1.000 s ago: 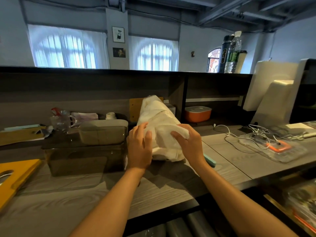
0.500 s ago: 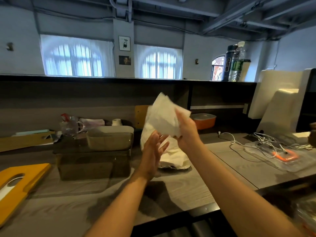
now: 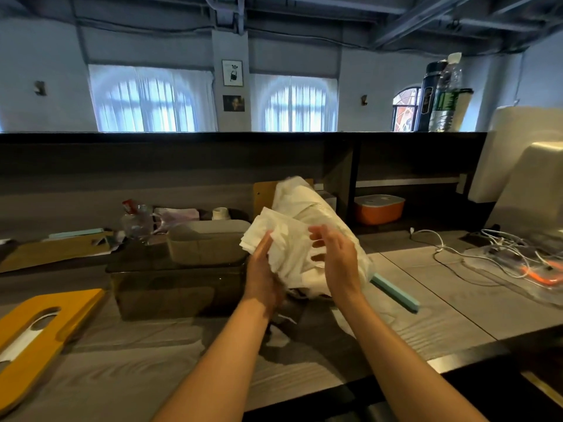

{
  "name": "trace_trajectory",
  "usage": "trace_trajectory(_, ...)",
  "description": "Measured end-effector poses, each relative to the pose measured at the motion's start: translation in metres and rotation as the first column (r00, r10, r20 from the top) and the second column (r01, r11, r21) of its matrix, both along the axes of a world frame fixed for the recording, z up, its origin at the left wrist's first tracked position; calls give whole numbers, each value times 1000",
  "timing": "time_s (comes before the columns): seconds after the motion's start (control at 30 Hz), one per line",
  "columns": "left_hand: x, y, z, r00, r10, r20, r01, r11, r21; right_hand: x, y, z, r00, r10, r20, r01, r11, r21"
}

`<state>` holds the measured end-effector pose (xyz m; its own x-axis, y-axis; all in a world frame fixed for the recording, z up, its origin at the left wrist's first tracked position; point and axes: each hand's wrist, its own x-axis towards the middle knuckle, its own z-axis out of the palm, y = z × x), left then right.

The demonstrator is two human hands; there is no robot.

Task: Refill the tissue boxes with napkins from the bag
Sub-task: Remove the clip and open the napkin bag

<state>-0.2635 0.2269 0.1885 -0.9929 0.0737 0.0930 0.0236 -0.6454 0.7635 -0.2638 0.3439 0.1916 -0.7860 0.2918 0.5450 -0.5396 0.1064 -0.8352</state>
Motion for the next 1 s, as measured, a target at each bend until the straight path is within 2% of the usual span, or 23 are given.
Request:
trace_trajectory(0.07,4,-1,5,1000,7,23,-7,1000,-13,1,4,-1,999,32,-19,-33,994,-103)
trace_trajectory(0.1,5,-1,5,1000,15,12,-14,998,-54,-1,7,-3,995,104,6,-103,985,-139)
trace_trajectory(0.17,2,1,0,998,13,-59,-24,982,-189,0,9,-2,941,323,96,-301,934,-194)
trace_trajectory(0.23,2,2,-5,989,72,-132,-116,925,-363,2,5,6,857,458,234,-394,877,-273)
trace_trajectory(0.27,2,2,-7,982,96,-164,-158,892,-423,2,3,9,835,438,334,-363,893,-265)
trace_trajectory(0.3,2,3,-9,978,99,-184,-176,868,-465,3,2,12,838,364,407,-318,931,-178)
trace_trajectory(0.37,6,3,-8,973,96,-209,-195,828,-525,7,0,11,904,164,394,-251,951,180)
trace_trajectory(0.4,7,3,-9,971,104,-216,-207,817,-538,9,0,8,924,136,358,-242,932,270)
trace_trajectory(0.53,10,2,-8,980,113,-163,-175,876,-449,10,2,-1,912,255,320,-322,930,176)
trace_trajectory(0.63,9,1,-8,973,159,-165,-220,851,-477,8,2,-1,939,239,248,-289,938,189)
trace_trajectory(0.73,6,2,-9,931,253,-262,-356,781,-513,4,7,-3,988,52,143,-70,990,122)
trace_trajectory(0.83,10,2,-11,809,343,-478,-562,692,-454,-3,14,-8,986,-153,64,148,985,84)
trace_trajectory(0.87,12,3,-10,804,303,-511,-549,709,-442,-5,14,-10,981,-190,40,183,974,131)
trace_trajectory(0.93,15,7,-12,872,147,-467,-383,799,-463,-7,11,-14,973,-228,-20,224,931,286)
trace_trajectory(1.0,14,9,-12,929,64,-365,-240,853,-463,-3,6,-13,992,-118,-36,123,933,337)
